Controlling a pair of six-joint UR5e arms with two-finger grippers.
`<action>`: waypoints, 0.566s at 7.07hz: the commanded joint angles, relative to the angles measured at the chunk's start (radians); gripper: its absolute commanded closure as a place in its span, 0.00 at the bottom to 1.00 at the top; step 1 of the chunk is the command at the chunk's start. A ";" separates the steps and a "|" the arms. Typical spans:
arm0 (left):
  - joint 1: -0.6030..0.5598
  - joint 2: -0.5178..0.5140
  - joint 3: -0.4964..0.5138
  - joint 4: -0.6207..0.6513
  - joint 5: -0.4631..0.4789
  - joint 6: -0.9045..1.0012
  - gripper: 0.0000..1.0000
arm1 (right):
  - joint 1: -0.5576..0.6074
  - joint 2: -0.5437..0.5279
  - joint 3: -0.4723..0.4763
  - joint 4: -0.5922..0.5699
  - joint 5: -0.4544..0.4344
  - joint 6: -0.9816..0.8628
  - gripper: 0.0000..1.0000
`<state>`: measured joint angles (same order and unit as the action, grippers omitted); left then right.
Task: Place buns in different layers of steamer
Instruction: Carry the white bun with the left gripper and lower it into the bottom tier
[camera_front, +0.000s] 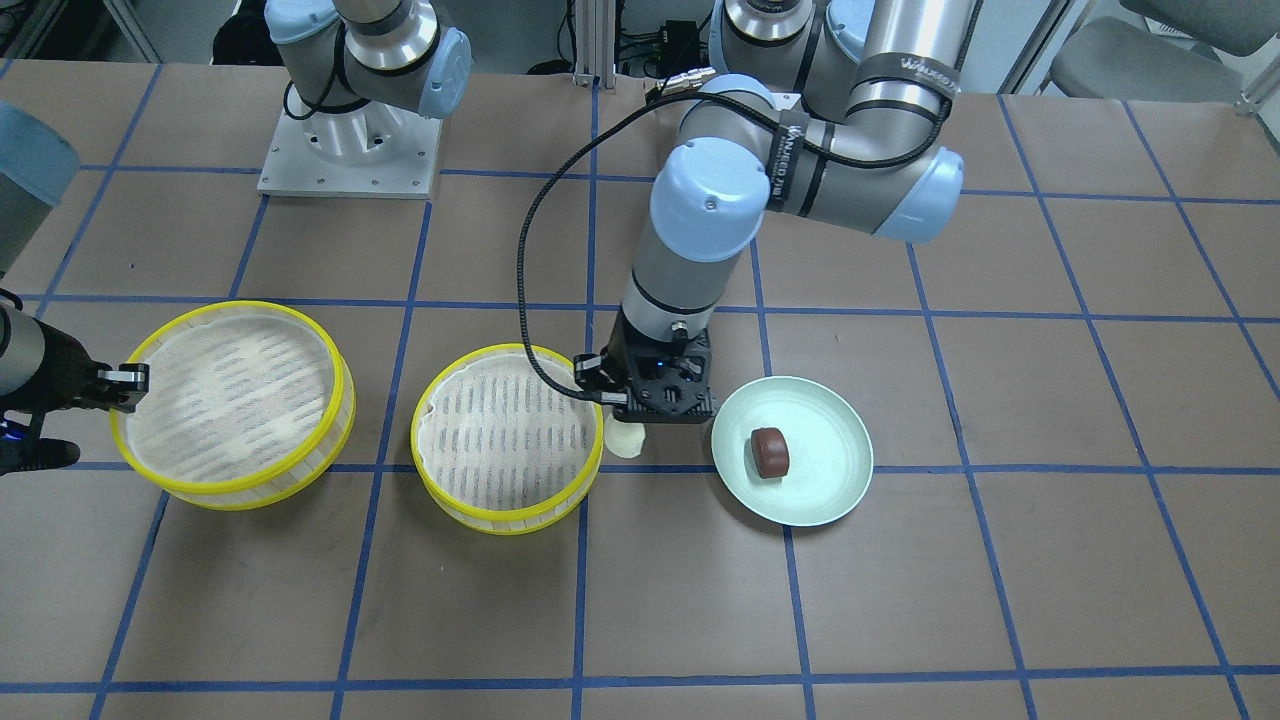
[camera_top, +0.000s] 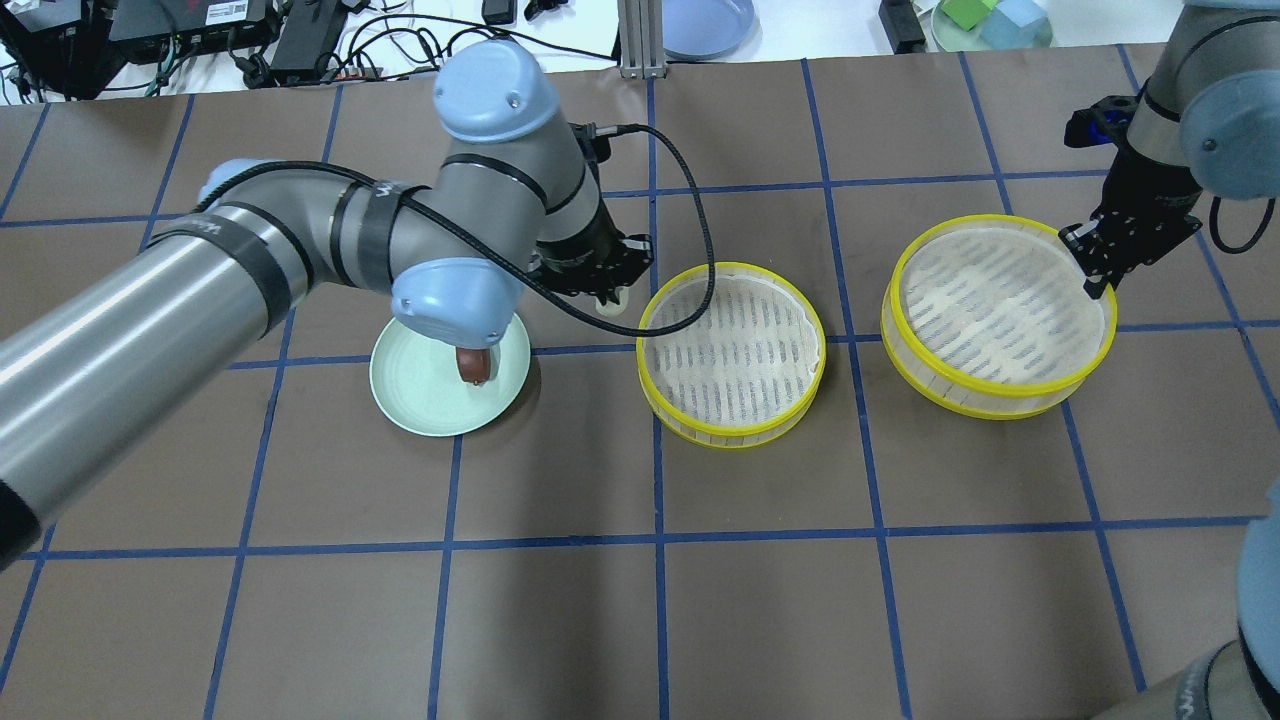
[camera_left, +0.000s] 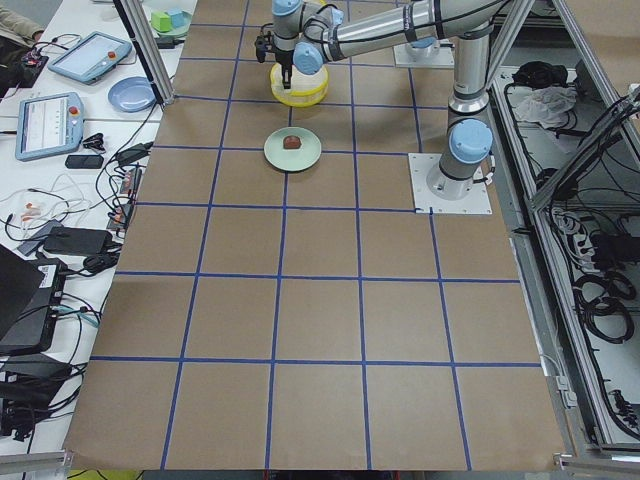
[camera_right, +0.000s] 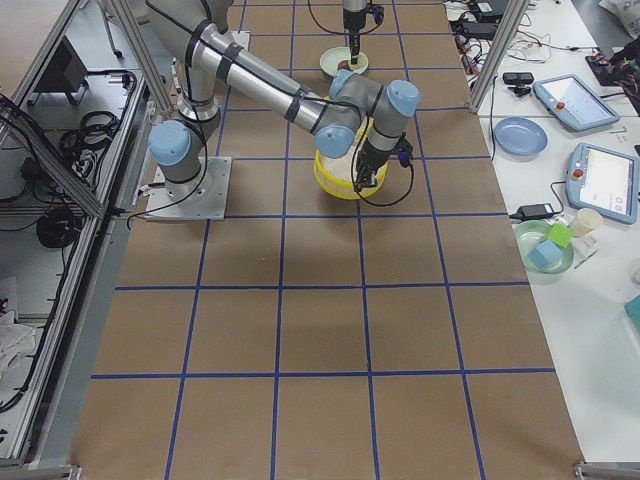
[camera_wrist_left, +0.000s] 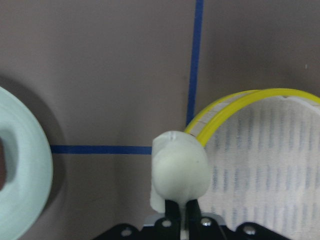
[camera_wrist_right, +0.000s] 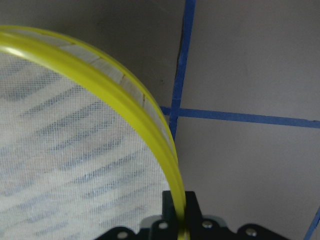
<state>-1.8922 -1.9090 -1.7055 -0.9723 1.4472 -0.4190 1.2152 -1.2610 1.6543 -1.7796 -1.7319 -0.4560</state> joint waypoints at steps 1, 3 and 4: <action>-0.091 -0.073 0.000 0.091 0.001 -0.130 1.00 | 0.000 0.000 0.001 0.000 0.005 0.000 1.00; -0.120 -0.105 0.000 0.101 0.013 -0.147 0.56 | 0.000 0.000 0.001 0.002 0.006 0.000 1.00; -0.120 -0.097 0.003 0.102 0.015 -0.141 0.01 | 0.000 -0.001 0.001 0.000 0.009 0.003 1.00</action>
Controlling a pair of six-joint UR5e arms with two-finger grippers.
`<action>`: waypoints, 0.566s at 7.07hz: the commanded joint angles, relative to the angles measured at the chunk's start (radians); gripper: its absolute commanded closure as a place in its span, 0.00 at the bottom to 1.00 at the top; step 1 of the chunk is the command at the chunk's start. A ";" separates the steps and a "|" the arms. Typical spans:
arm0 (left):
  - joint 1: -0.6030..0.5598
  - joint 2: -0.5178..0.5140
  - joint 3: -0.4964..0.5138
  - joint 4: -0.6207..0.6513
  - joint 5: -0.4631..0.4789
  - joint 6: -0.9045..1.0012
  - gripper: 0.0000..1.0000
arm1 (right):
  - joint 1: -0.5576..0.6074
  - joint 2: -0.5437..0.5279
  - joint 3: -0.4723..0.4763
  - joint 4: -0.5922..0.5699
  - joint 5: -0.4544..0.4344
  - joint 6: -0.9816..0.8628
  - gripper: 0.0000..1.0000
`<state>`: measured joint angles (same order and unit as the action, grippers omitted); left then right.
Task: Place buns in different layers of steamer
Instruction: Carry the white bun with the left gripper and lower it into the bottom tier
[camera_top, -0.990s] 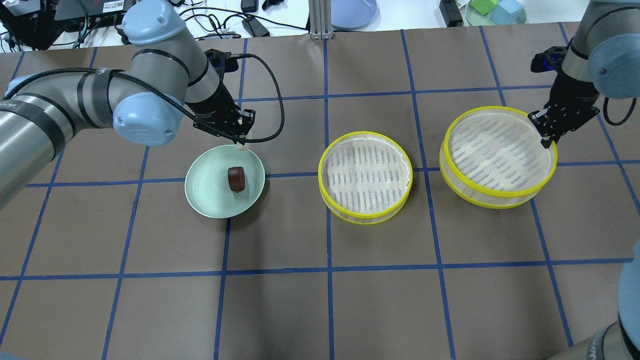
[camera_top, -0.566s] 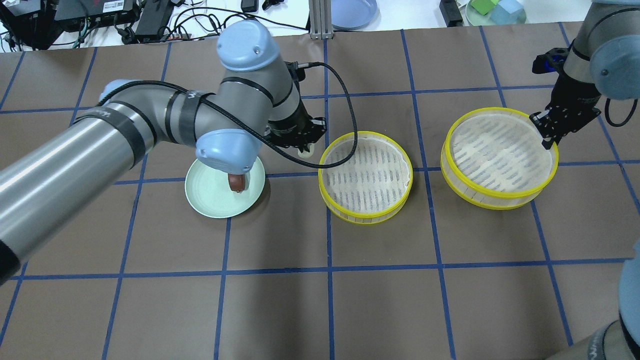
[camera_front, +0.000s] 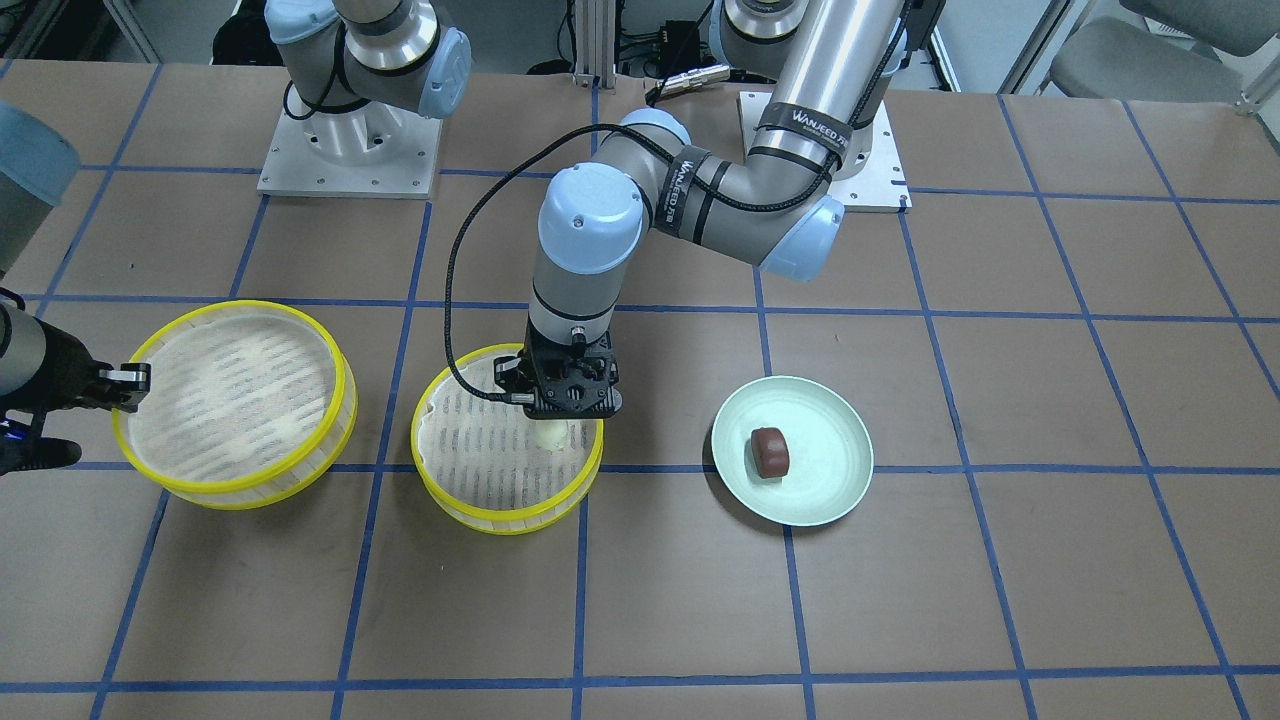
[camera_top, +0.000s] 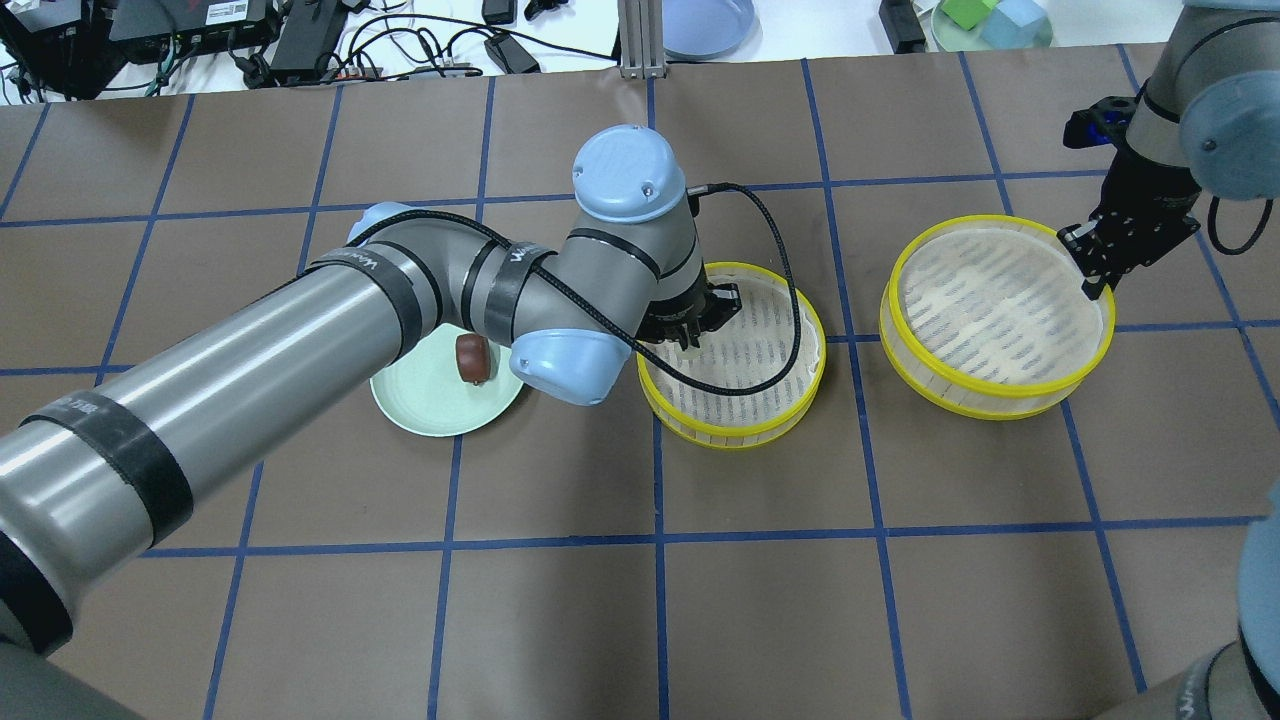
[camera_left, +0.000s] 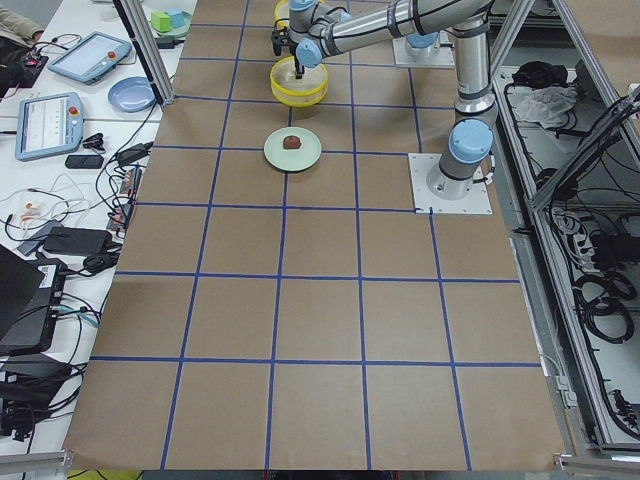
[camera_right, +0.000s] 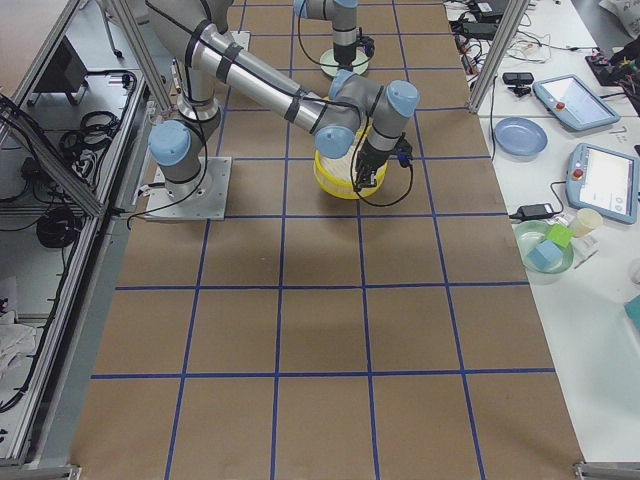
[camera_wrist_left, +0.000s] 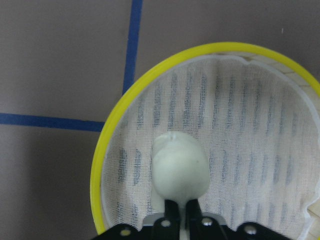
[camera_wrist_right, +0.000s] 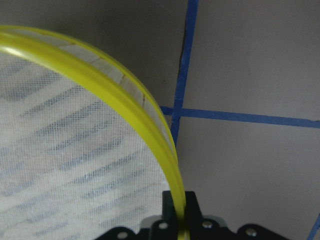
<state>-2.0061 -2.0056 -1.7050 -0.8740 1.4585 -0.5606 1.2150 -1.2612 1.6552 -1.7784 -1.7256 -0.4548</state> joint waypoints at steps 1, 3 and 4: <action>-0.005 0.005 0.002 0.004 0.003 0.001 0.00 | 0.000 -0.003 0.000 0.002 0.003 0.007 1.00; -0.006 0.008 0.002 0.004 0.003 -0.004 0.00 | 0.005 -0.010 0.000 0.001 0.004 0.021 1.00; -0.005 0.010 0.004 0.004 0.003 -0.004 0.00 | 0.008 -0.012 0.000 0.002 0.004 0.025 1.00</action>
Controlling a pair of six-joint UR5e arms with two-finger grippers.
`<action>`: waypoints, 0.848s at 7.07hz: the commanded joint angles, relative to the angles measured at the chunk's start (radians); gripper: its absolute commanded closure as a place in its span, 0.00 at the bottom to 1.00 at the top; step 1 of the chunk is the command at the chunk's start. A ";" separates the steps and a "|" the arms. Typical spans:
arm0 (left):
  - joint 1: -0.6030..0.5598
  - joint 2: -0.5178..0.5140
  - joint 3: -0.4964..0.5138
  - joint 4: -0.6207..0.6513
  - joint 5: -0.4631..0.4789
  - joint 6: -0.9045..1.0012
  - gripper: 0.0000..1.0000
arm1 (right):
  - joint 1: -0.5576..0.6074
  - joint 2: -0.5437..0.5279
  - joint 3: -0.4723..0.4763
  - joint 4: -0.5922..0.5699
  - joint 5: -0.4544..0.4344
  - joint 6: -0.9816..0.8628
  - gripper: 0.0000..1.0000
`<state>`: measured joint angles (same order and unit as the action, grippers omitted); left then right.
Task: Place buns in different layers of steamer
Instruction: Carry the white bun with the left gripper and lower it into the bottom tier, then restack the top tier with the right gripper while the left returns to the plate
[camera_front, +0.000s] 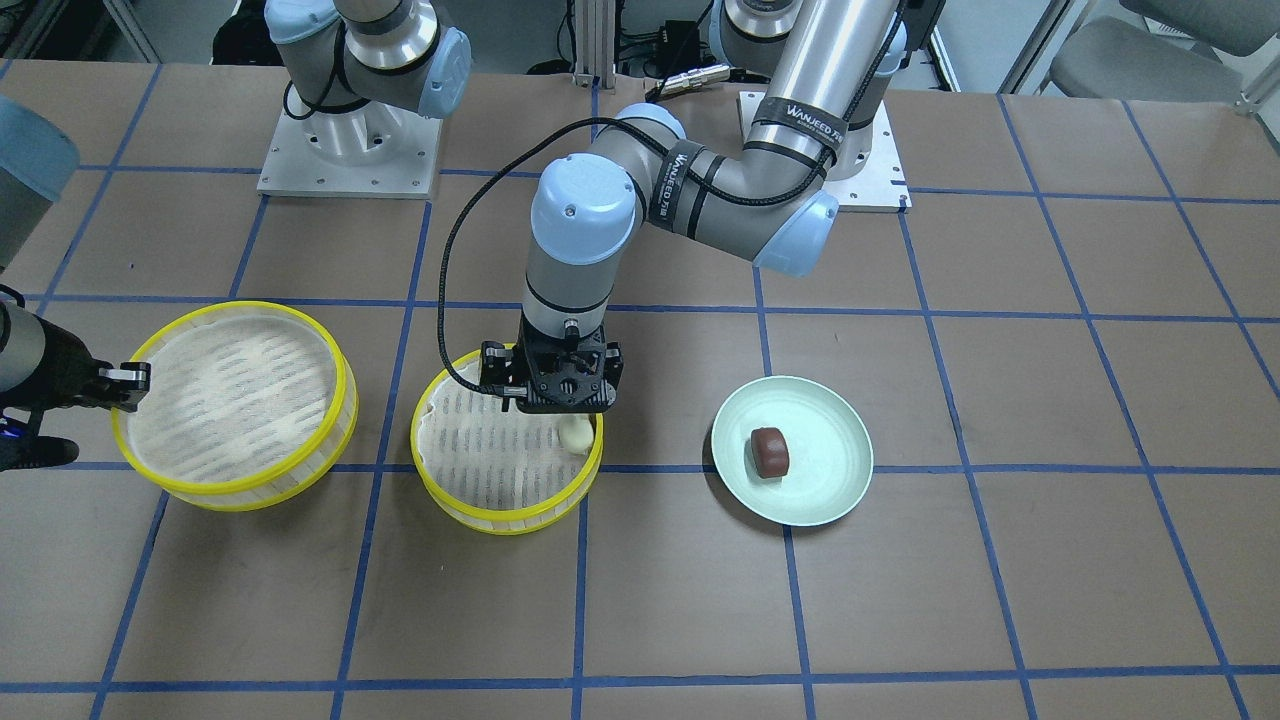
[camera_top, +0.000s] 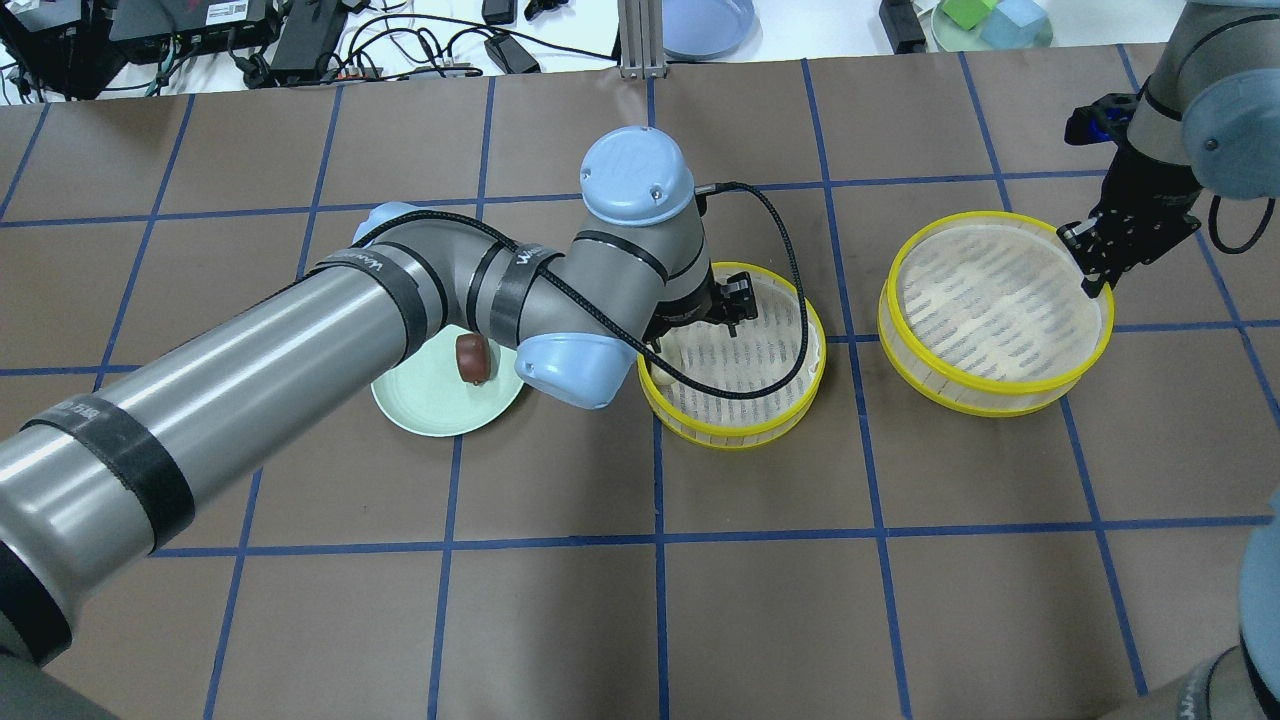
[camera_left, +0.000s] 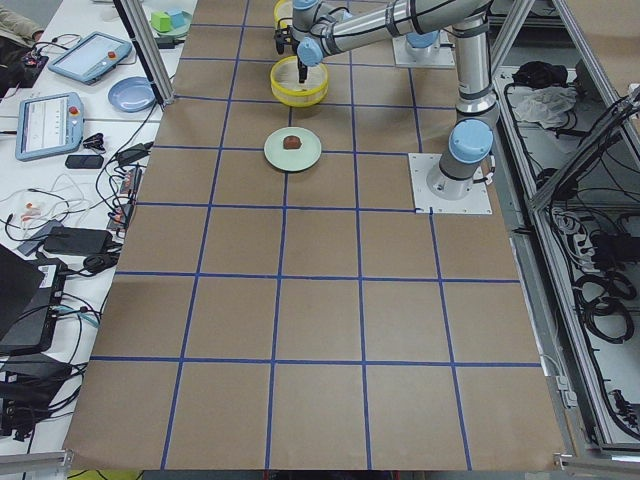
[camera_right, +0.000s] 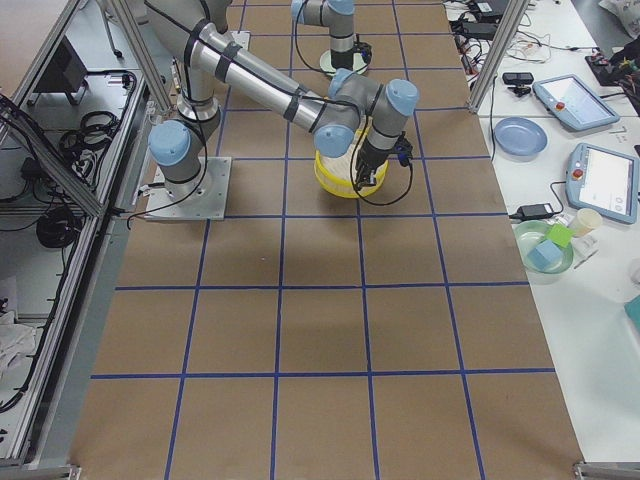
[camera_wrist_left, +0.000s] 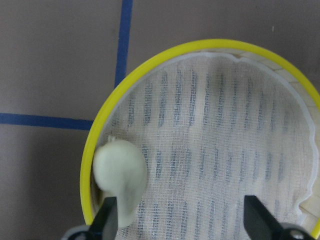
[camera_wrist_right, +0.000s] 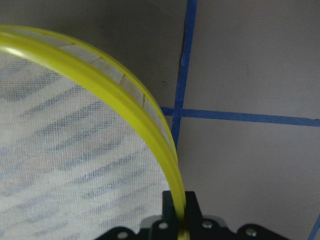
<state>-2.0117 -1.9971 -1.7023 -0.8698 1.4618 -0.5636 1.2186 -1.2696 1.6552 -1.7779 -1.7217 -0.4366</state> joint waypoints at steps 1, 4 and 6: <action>0.014 0.018 0.009 0.000 0.002 0.036 0.00 | 0.015 -0.010 -0.002 0.003 0.004 0.039 1.00; 0.268 0.070 -0.026 -0.075 0.098 0.467 0.00 | 0.221 -0.022 -0.012 0.011 0.036 0.250 1.00; 0.410 0.067 -0.112 -0.100 0.097 0.592 0.00 | 0.358 -0.013 -0.011 0.011 0.098 0.454 1.00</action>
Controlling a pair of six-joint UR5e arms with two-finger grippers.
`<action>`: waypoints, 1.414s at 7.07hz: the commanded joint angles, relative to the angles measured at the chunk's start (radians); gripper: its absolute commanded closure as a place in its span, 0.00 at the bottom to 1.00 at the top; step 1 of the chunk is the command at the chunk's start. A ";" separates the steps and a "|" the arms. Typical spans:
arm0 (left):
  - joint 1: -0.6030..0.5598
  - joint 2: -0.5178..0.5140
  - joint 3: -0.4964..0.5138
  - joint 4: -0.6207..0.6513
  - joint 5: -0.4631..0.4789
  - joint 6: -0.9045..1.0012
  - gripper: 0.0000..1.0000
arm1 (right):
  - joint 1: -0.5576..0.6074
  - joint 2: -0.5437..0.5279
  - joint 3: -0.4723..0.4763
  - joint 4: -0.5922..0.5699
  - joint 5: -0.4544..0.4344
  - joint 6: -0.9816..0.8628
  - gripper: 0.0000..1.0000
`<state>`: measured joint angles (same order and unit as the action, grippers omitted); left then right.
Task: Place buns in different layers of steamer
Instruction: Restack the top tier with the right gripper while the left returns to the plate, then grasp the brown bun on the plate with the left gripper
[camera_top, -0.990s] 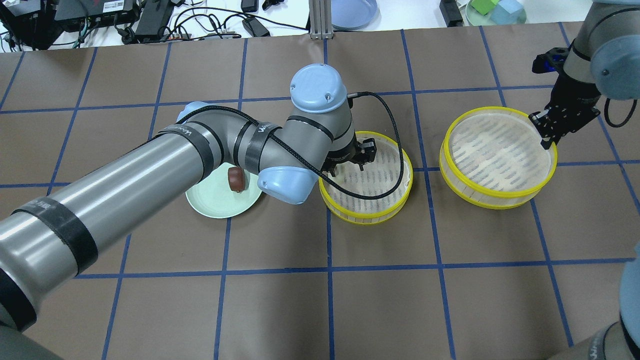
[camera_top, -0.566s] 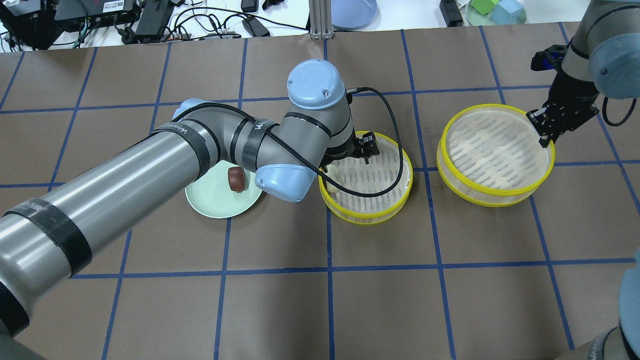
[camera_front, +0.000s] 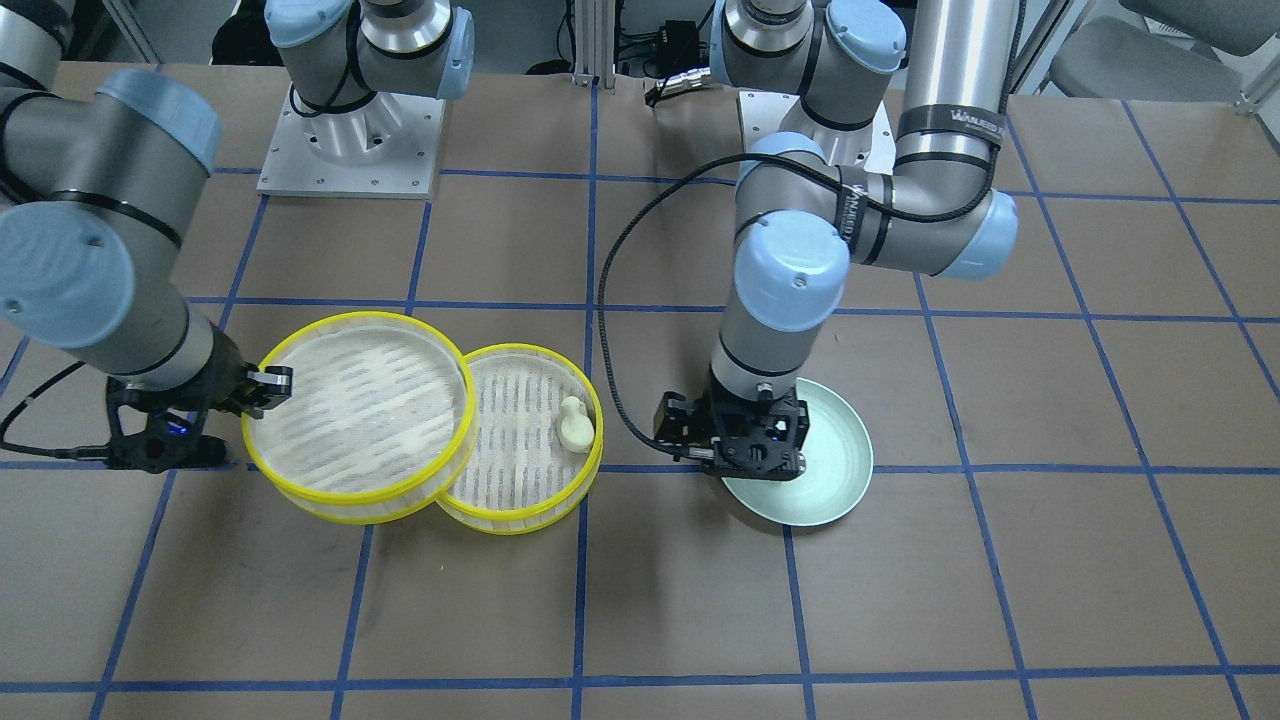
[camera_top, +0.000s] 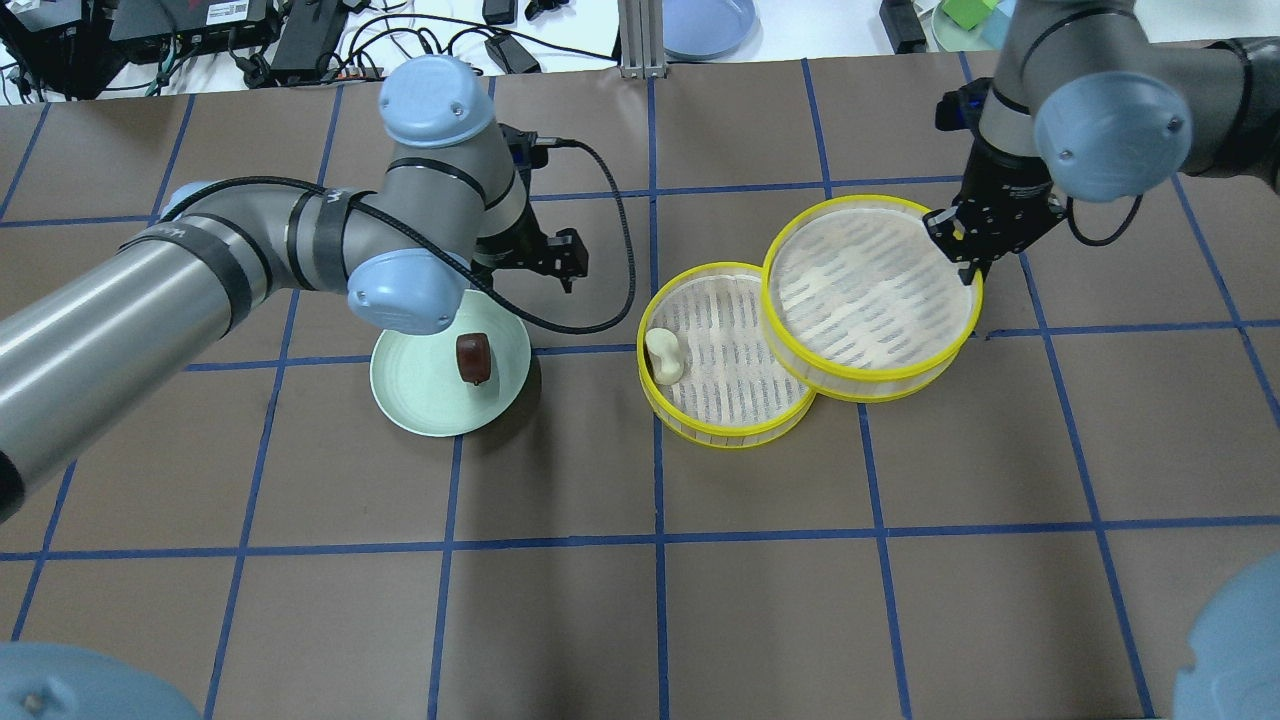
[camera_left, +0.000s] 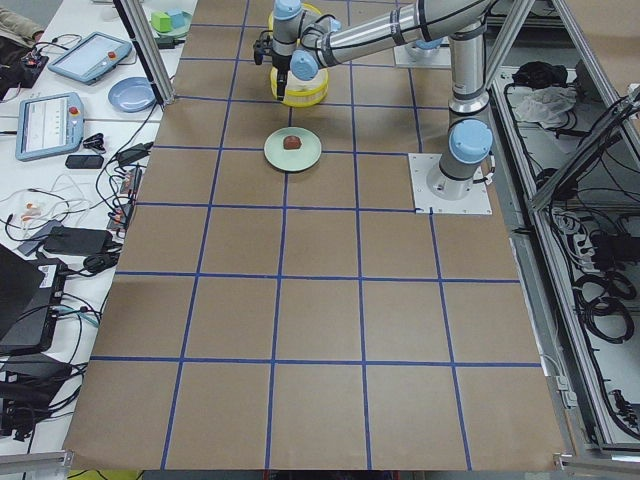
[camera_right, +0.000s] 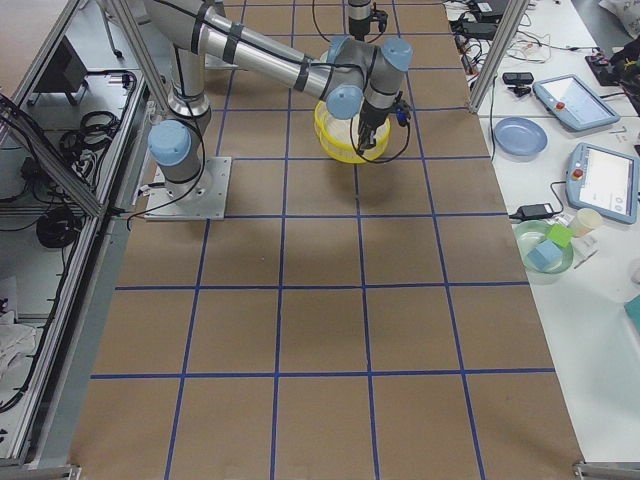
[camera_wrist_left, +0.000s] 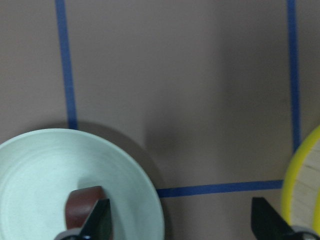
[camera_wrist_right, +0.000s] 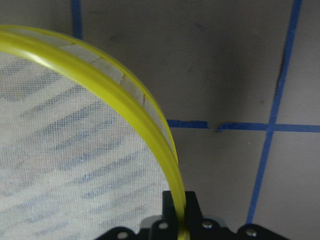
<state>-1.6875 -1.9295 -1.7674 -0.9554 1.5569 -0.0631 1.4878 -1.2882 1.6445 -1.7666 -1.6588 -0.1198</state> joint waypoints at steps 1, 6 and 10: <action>0.103 -0.009 -0.061 -0.014 0.002 0.120 0.00 | 0.148 0.015 0.000 -0.013 0.037 0.205 1.00; 0.104 -0.031 -0.103 -0.016 0.002 0.120 0.69 | 0.184 0.064 0.001 -0.016 0.036 0.220 1.00; 0.104 -0.029 -0.103 -0.016 -0.004 0.120 0.99 | 0.186 0.066 0.009 -0.014 0.039 0.220 1.00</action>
<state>-1.5826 -1.9590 -1.8699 -0.9710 1.5521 0.0566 1.6730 -1.2231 1.6511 -1.7810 -1.6214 0.0997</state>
